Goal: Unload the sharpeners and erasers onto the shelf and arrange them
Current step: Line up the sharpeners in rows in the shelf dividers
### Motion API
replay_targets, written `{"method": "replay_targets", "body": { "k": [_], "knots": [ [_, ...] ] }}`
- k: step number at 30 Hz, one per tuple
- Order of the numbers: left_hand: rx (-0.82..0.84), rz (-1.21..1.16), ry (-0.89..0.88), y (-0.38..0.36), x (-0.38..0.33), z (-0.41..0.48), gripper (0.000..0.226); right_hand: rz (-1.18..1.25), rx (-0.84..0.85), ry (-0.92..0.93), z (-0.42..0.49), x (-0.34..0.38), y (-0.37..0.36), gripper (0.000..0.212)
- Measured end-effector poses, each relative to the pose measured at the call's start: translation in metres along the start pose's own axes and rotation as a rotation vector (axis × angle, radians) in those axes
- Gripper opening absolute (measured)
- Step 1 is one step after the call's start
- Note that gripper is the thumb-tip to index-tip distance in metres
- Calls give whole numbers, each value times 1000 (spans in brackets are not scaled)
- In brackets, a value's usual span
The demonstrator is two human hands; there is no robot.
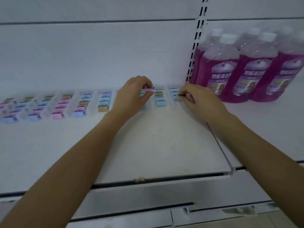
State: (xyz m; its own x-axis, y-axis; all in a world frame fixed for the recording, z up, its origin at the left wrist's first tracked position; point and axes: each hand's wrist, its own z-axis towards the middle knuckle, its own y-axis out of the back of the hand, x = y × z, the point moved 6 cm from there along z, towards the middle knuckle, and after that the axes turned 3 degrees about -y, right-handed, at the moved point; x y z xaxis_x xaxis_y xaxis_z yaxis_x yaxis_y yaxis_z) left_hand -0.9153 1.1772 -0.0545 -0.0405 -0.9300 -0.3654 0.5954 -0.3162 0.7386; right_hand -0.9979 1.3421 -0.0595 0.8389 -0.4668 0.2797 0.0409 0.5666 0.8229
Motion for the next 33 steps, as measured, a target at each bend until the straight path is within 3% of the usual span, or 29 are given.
{"method": "replay_targets", "body": {
  "k": [7,27,33],
  "knots": [
    [8,13,5,-1,1,-5,19,-18,81,-2,0,-5,-12,10],
    [24,6,0,1,3,-7,21,-67,40,-21,-2,0,-12,17],
    [-109,-74,16,23,5,-2,18,-60,-66,19,-1,4,-4,17]
  ]
}}
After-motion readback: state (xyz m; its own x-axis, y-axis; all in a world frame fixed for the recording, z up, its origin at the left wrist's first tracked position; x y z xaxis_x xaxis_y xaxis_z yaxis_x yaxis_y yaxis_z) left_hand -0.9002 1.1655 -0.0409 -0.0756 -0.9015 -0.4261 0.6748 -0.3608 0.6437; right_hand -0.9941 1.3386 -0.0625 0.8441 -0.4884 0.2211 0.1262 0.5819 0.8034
